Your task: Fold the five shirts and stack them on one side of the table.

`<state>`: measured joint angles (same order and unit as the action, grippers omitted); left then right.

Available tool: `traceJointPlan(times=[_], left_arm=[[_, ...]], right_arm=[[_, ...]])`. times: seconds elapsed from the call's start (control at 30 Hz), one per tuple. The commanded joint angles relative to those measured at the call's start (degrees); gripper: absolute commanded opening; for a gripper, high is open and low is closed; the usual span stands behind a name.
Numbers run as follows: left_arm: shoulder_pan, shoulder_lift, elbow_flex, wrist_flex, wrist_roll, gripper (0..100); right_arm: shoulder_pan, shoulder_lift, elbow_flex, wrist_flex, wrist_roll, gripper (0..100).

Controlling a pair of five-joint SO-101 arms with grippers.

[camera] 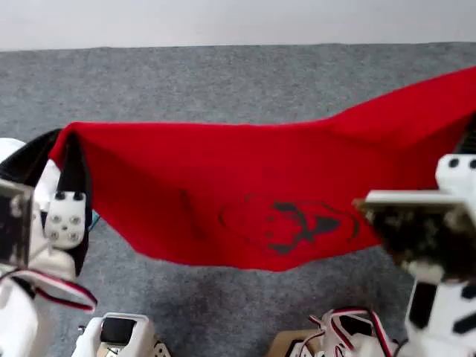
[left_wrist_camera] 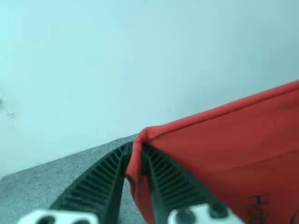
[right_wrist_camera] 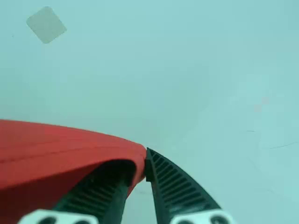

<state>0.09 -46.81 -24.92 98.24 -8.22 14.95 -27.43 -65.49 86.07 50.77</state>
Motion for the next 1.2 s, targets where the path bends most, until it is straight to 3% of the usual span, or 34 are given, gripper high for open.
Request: traceJointPlan(times=[0.0, 0.27, 0.47, 0.63, 0.93, 1.17], left_arm=[[-0.4, -1.4, -1.4, 1.0, 0.4, 1], [-0.5, -6.7, -1.4, 2.1, 0.2, 1], [-0.6, -10.1, -1.6, 2.1, 0.1, 1], [-6.5, -12.2, -1.6, 1.8, -0.2, 1], [-8.7, -14.2, -1.4, 1.8, -3.1, 1], [-8.6, -13.8, 4.4, -0.1, -2.9, 1]], right_arm=[[0.8, 0.2, -4.6, 3.8, 1.2, 1.1], [0.8, 0.2, -14.5, 13.8, 1.3, 1.1], [0.9, 0.2, -24.0, 14.8, 5.0, 1.1], [0.9, 0.1, -30.9, 14.7, 9.0, 1.1], [0.9, -4.5, -26.8, 11.1, 10.2, 1.1], [0.9, -3.7, -18.9, 9.1, 4.7, 1.1]])
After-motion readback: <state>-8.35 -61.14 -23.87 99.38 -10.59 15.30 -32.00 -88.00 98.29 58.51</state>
